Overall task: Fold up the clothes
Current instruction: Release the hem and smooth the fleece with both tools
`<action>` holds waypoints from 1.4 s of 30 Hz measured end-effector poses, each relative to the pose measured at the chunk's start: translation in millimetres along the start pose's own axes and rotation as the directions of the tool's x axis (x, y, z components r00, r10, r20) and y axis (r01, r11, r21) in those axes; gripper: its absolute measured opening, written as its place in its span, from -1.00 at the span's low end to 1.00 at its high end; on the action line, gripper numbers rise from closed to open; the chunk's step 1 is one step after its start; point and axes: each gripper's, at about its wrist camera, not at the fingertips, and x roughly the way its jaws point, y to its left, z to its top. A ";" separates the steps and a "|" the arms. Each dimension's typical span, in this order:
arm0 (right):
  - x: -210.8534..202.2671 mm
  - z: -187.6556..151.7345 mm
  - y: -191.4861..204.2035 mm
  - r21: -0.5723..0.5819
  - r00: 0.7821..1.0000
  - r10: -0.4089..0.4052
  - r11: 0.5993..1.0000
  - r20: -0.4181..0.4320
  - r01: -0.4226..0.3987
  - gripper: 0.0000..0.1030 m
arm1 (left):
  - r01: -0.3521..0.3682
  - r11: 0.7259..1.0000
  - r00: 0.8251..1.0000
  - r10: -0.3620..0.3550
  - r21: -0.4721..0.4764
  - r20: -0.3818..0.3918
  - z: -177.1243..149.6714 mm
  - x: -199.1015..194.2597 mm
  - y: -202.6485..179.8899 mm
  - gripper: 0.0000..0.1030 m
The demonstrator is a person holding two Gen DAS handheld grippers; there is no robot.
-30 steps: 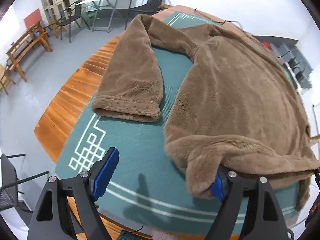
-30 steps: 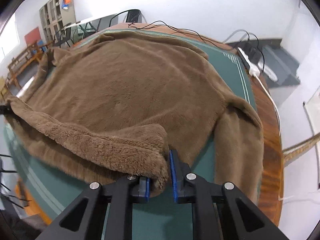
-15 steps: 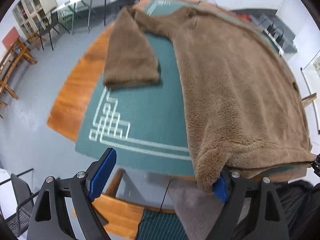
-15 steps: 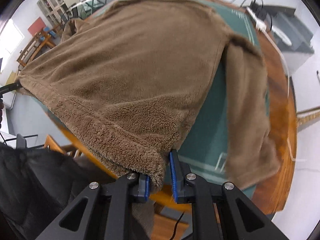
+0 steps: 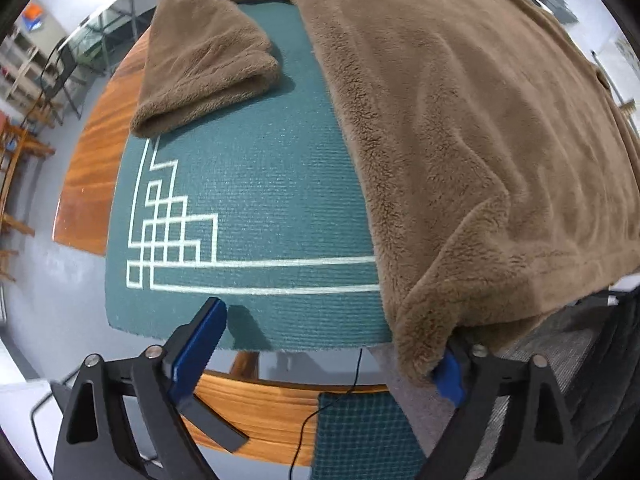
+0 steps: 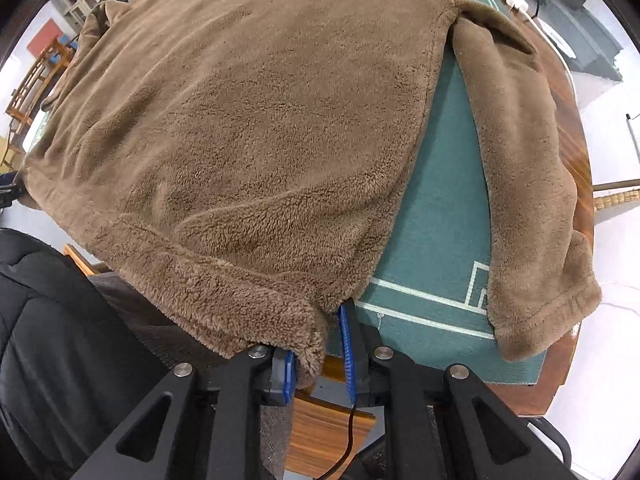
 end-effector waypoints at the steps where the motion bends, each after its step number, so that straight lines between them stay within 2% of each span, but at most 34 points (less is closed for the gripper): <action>1: 0.0 -0.2 0.0 -0.017 1.000 -0.017 1.000 0.005 0.018 -0.19 | 0.007 1.000 1.000 -0.007 0.013 0.001 0.4 -0.3 0.9 0.83; 2: 0.0 -0.3 -2.0 -0.033 0.999 -0.050 0.998 0.011 0.050 0.27 | 0.021 0.999 1.000 -0.021 0.027 0.000 0.7 -1.5 2.7 0.83; 3: -1.3 -0.6 -8.3 -0.035 0.998 -0.067 0.997 0.021 0.068 0.55 | 0.039 0.998 0.999 -0.039 0.041 0.001 0.8 -4.2 4.7 0.83; 4: -4.0 -1.5 -15.4 -0.023 0.999 -0.038 0.999 0.030 0.038 0.60 | 0.058 0.997 0.998 -0.058 0.055 0.003 1.0 -6.8 6.6 0.83; 6: -11.8 -3.6 -31.5 0.012 0.997 0.064 0.998 0.044 -0.064 0.60 | 0.095 0.993 0.995 -0.096 0.075 0.007 1.7 -14.2 10.2 0.83; 8: -21.3 -4.9 -38.9 0.013 0.990 0.126 0.992 0.063 -0.127 0.61 | 0.132 0.987 0.991 -0.133 0.088 0.013 2.4 -22.7 13.2 0.83; 11: -32.7 -6.9 -39.1 -0.057 0.986 0.144 0.989 0.080 -0.140 0.61 | 0.147 0.982 0.989 -0.149 0.116 0.005 5.0 -28.7 12.3 0.83; 16: -33.9 -5.3 -39.2 -0.078 0.978 0.195 0.979 0.076 -0.189 0.61 | 0.088 0.978 0.996 -0.085 0.190 -0.025 13.5 -19.6 -3.1 0.84; 19: -30.4 2.2 -38.7 -0.099 0.958 0.277 0.958 0.069 -0.269 0.60 | 0.093 0.965 0.996 -0.086 0.245 -0.038 19.7 -17.4 -16.8 0.84; 23: -29.1 9.1 -42.3 -0.151 0.913 0.407 0.904 0.014 -0.400 0.61 | 0.136 0.922 0.991 -0.123 0.362 -0.060 16.3 -30.1 -36.1 0.84; 25: -29.8 0.7 -41.0 -0.171 0.926 0.377 0.912 -0.010 -0.373 0.61 | 0.135 0.909 0.990 -0.112 0.395 -0.082 11.0 -31.2 -40.2 0.84; 27: -23.5 -9.1 -50.7 -0.151 0.935 0.352 0.923 -0.044 -0.354 0.61 | 0.132 0.908 0.989 -0.093 0.397 -0.115 6.8 -26.5 -38.7 0.84; 30: -21.6 -11.4 -67.3 -0.102 0.939 0.340 0.933 -0.049 -0.344 0.61 | 0.128 0.931 0.986 -0.082 0.341 -0.145 0.7 -23.0 -24.9 0.84; 32: -32.5 -7.6 -72.0 -0.089 0.943 0.334 0.939 -0.005 -0.333 0.61 | 0.138 0.951 0.987 -0.107 0.277 -0.122 1.1 -33.3 -19.8 0.84; 34: -46.2 1.1 -72.1 -0.090 0.944 0.325 0.943 0.053 -0.320 0.61 | 0.155 0.967 0.988 -0.149 0.204 -0.045 13.8 -50.8 -3.0 0.84; 35: -53.4 9.9 -69.0 -0.094 0.943 0.320 0.946 0.094 -0.311 0.61 | 0.170 0.973 0.984 -0.176 0.153 0.028 28.7 -63.5 3.1 0.84; 36: -60.7 19.2 -65.8 -0.098 0.940 0.314 0.948 0.136 -0.302 0.61 | 0.184 0.976 0.977 -0.195 0.114 0.087 39.9 -71.6 6.9 0.84; 39: -50.7 43.6 -34.7 -0.141 0.954 0.234 0.967 0.187 -0.210 0.61 | 0.228 0.972 0.946 -0.208 -0.054 0.249 88.5 -77.7 8.3 0.84; 42: -39.2 67.9 -2.7 -0.180 0.959 0.153 0.977 0.238 -0.111 0.61 | 0.207 0.968 0.950 -0.164 -0.143 0.266 117.8 -50.8 -7.8 0.84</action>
